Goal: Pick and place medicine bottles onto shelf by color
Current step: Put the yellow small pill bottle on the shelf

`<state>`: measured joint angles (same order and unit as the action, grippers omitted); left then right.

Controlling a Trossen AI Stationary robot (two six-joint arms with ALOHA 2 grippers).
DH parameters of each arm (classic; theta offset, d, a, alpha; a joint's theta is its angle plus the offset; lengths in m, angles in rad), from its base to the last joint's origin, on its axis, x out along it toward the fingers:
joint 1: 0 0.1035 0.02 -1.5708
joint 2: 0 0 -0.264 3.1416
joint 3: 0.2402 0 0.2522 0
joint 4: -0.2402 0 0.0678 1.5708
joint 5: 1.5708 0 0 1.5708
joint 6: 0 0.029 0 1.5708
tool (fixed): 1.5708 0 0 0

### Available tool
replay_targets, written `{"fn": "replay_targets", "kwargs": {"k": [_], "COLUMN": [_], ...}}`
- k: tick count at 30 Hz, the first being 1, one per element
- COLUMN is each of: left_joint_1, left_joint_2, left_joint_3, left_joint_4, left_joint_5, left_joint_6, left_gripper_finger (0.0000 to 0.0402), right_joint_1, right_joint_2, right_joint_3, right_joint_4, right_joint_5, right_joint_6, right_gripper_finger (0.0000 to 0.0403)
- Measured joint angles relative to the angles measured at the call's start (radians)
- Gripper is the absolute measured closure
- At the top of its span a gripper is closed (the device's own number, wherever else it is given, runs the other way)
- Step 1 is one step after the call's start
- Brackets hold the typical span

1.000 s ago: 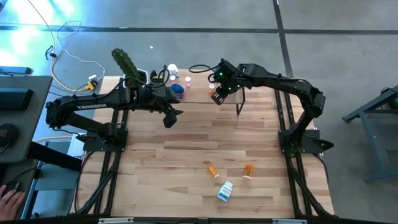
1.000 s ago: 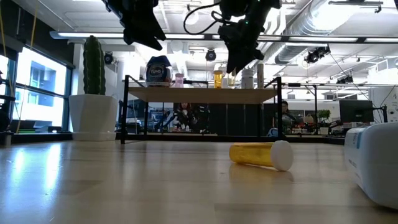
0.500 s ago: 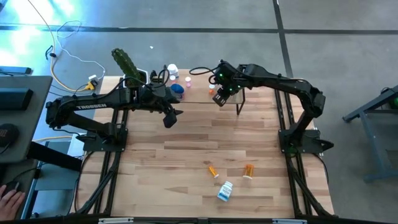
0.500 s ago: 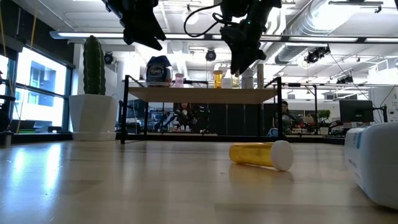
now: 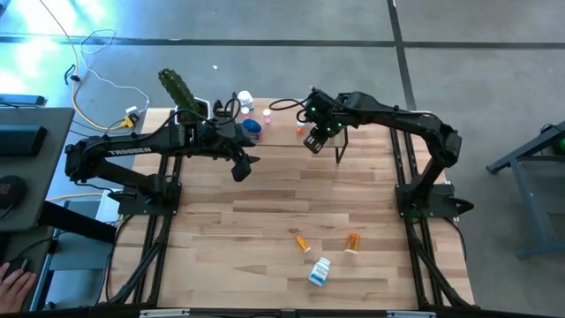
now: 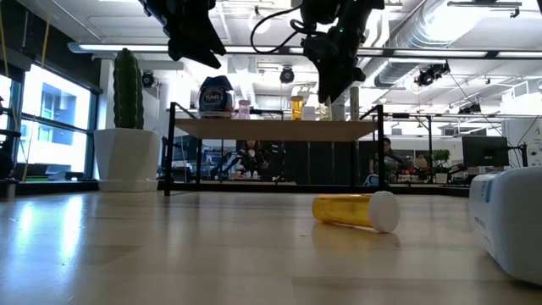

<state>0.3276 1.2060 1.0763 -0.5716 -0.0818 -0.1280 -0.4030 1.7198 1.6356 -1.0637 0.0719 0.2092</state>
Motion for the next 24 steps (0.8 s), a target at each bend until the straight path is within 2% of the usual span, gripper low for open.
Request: {"fn": "replay_targets", "kwargs": {"k": [11, 24], "left_joint_1": [0.0, 0.0], "left_joint_2": [0.0, 0.0], "left_joint_3": [0.0, 0.0], "left_joint_4": [0.0, 0.0], "left_joint_5": [0.0, 0.0], "left_joint_6": [0.0, -0.001], "left_gripper_finger": [0.0165, 0.0165], "right_joint_1": [0.0, 0.001], "right_joint_2": [0.004, 0.004], "right_joint_3": [0.0, 0.0], "right_joint_4": [-0.008, -0.009], "right_joint_5": [0.007, 0.031], "right_joint_6": [0.007, 0.02], "right_gripper_finger": [0.0305, 0.0235]}}
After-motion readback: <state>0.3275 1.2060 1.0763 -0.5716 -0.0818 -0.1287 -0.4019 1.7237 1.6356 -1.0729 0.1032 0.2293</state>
